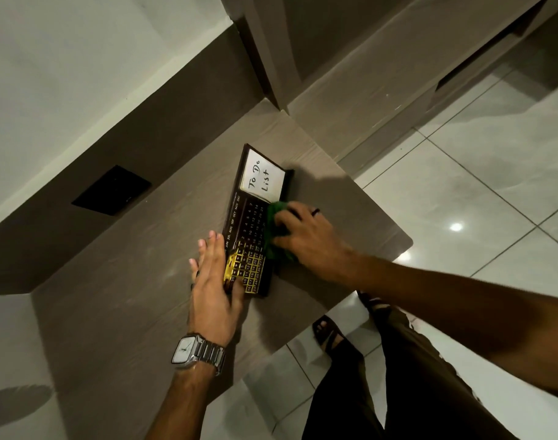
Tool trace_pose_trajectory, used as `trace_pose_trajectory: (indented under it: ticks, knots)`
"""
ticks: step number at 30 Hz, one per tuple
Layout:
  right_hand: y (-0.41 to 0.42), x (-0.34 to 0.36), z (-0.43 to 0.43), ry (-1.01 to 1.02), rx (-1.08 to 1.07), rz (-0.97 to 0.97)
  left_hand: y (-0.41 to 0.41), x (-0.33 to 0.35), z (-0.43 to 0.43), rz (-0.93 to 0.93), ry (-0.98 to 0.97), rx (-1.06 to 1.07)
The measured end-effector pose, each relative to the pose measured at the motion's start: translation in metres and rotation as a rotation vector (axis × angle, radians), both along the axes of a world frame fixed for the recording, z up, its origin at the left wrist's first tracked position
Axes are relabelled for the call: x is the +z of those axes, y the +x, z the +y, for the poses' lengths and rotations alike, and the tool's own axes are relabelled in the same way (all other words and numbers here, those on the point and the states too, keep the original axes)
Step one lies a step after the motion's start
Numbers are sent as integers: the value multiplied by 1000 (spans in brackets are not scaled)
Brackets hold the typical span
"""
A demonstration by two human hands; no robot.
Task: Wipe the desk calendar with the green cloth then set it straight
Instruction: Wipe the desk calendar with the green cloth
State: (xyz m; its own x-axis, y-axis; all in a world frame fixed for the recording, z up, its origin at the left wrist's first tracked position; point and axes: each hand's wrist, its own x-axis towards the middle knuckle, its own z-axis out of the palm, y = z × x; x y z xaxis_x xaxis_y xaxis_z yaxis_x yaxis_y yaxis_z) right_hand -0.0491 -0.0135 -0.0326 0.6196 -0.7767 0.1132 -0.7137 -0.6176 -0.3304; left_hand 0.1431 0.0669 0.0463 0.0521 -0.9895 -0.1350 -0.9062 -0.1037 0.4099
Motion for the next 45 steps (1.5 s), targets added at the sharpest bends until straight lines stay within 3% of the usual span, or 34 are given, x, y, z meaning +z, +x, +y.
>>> trace_pose_trajectory:
  ticks: [5, 10, 12, 14, 16, 18, 20, 22, 24, 28, 31, 33, 35, 37, 39, 41, 45]
  knots:
    - [1, 19, -31, 7, -240, 54, 0, -2, 0, -9, -9, 11]
    - [17, 18, 38, 97, 183, 126, 0, -3, 0, -12, -16, 20]
    - [3, 24, 30, 172, 249, 53, 1, -3, 0, -5, -18, 22]
    - [-12, 31, 5, 441, 140, -204, 0, -2, 0, 1, -25, 30]
    - [-26, 41, -26, 873, -96, -683, -3, -1, 0, 0, -27, 39]
    - [-36, 46, -51, 1098, -398, -1057, -3, 0, 0, 9, -30, 46]
    - [-42, 40, -65, 1304, -599, -1201, -4, 1, 1, 16, -28, 45]
    - [-39, 33, -68, 1451, -640, -1223, -4, 1, 0, 12, -26, 40]
    - [-29, 28, -67, 1404, -718, -1195, -3, -1, 0, 12, -29, 40]
    - [-16, 19, -63, 1020, -957, -1277, 1, -5, 1, 11, -29, 30]
    - [-14, 17, -42, 746, -1048, -1083, 4, -7, 1, 31, -35, 31]
    - [-8, 16, -15, 853, -883, -950, 4, -9, 1, 55, -47, 40]
    - [-4, 19, 7, 1179, -636, -852, 4, -10, 0, 71, -61, 48]
    - [-9, 22, 9, 1300, -563, -832, 4, -11, 1, 62, -72, 44]
    - [-16, 27, -6, 1109, -724, -852, 4, -11, 1, 46, -78, 30]
    - [-22, 31, -27, 786, -895, -845, 4, -11, 1, 36, -79, 22]
    - [-14, 41, -46, 379, -914, -708, 6, -13, 2, 48, -88, 14]
